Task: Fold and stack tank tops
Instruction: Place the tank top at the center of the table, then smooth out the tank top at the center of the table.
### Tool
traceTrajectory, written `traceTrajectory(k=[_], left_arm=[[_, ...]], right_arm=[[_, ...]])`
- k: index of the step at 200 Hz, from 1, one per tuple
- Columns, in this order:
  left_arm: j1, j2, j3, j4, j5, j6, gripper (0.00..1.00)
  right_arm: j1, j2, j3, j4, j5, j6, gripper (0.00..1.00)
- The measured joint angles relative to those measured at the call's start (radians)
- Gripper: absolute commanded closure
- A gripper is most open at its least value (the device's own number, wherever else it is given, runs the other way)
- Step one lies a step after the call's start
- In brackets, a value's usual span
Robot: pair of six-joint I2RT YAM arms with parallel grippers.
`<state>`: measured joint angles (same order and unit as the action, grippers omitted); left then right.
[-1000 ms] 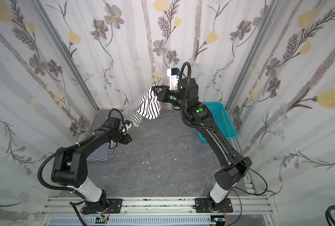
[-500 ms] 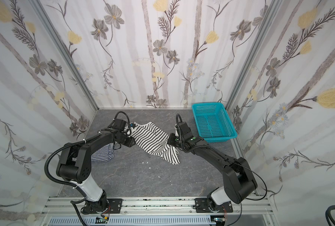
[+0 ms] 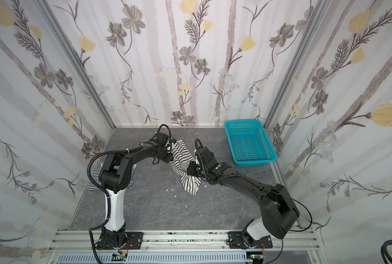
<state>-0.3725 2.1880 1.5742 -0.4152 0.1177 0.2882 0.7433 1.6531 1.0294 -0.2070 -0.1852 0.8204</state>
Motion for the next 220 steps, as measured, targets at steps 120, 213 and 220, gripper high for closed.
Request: traceTrajectory(k=[120,213,220], left_arm=[[-0.013,-0.168,0.008,-0.149,0.006,0.012,0.57],[-0.015,-0.523,-0.394,-0.148,0.128,0.023,0.53],[-0.016,-0.538,-0.419,-0.145,0.139,0.026,0.53]], right_arm=[[0.178,0.039,0.055,0.037,0.064,-0.019,0.19],[0.103,0.024,-0.241,0.088,0.135,0.063,0.53],[0.093,0.033,-0.252,0.102,0.126,0.069,0.56]])
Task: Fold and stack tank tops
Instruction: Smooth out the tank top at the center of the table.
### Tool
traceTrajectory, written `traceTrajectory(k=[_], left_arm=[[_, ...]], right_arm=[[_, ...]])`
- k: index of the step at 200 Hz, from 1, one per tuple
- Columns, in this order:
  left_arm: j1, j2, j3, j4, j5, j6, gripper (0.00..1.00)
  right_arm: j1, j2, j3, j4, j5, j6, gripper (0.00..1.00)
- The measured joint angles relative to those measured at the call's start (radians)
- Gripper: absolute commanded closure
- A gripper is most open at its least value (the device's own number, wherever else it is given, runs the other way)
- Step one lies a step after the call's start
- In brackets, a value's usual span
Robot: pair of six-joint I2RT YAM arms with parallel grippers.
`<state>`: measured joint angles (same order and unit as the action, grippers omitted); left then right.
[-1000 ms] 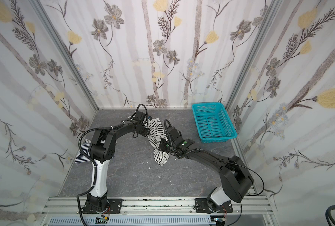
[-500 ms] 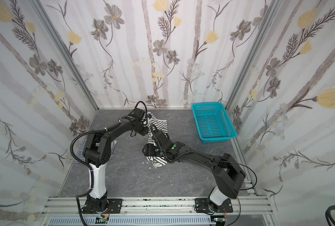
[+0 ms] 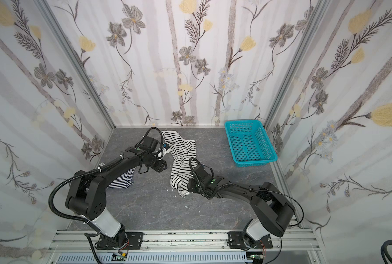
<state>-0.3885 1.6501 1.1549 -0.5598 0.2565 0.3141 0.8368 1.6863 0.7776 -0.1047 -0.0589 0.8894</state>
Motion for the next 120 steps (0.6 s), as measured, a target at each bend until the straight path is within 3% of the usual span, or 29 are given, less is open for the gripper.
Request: traceTrajectory(k=[70,120], left_arm=[[-0.036,-0.208,-0.238,0.006,0.127,0.053,0.51],[-0.092,-0.256,-0.313,0.005,0.159,0.072,0.5]], right_arm=[[-0.047,0.054,-0.05,0.07,-0.063,0.018,0.6],[-0.051,0.006,-0.092,0.073,-0.065,0.023,0.63]])
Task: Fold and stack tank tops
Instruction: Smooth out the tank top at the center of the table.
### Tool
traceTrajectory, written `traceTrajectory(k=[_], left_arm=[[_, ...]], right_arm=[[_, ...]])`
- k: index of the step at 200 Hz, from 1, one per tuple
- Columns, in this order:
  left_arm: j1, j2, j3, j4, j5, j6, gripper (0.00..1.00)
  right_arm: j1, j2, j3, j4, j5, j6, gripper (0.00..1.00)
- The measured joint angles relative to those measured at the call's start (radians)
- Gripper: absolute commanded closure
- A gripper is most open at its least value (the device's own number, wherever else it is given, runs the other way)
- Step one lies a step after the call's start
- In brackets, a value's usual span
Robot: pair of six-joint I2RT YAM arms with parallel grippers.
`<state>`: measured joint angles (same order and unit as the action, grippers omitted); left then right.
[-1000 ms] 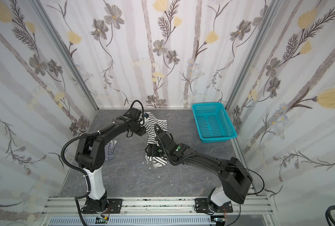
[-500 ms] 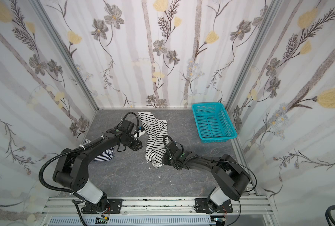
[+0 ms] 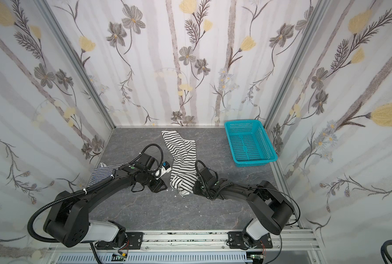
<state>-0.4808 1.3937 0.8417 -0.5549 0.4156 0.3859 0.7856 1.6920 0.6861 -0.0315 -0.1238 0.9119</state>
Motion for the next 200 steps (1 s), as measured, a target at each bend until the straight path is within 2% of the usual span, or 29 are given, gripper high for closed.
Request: traceTrajectory(k=[39,80,122,200], left_arm=[[-0.075,-0.001,-0.023,-0.001,0.009,0.007,0.5],[-0.093,-0.002,-0.035,0.0,0.015,0.007,0.5],[-0.107,0.009,-0.044,0.0,0.015,0.008,0.5],[-0.18,0.042,-0.048,0.013,0.032,0.015,0.48]], right_arm=[[0.0,0.035,0.0,0.031,-0.011,0.0,0.67],[0.001,0.06,0.0,0.081,-0.032,-0.001,0.74],[0.001,0.053,0.0,0.07,-0.041,-0.005,0.97],[0.011,-0.077,0.166,-0.019,-0.061,-0.042,0.98]])
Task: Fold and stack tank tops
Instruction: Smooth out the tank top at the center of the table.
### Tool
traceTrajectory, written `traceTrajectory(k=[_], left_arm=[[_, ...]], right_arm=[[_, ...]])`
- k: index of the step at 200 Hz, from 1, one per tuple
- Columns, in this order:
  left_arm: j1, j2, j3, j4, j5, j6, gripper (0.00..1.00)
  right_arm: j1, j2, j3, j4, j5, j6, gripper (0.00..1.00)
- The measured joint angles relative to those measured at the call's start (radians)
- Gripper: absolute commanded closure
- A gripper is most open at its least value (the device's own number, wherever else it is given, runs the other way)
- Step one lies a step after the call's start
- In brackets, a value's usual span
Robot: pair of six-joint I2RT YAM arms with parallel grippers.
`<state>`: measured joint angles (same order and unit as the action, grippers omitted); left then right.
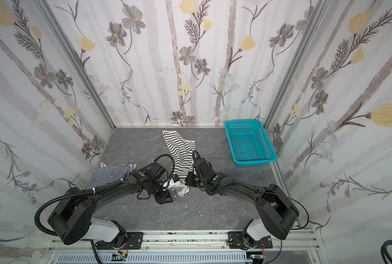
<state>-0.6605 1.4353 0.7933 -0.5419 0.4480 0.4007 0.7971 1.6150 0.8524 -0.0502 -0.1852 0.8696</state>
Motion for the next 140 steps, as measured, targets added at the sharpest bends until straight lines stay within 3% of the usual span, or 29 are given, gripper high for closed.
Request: traceTrajectory(k=[72,140], left_arm=[[-0.086,0.113,0.069,0.058,0.021,-0.009,0.49],[-0.092,0.268,0.18,0.119,-0.011,-0.065,0.48]], right_arm=[[-0.071,-0.034,0.015,-0.051,-0.003,-0.015,0.98],[-0.099,-0.039,-0.027,-0.034,-0.025,-0.01,0.99]])
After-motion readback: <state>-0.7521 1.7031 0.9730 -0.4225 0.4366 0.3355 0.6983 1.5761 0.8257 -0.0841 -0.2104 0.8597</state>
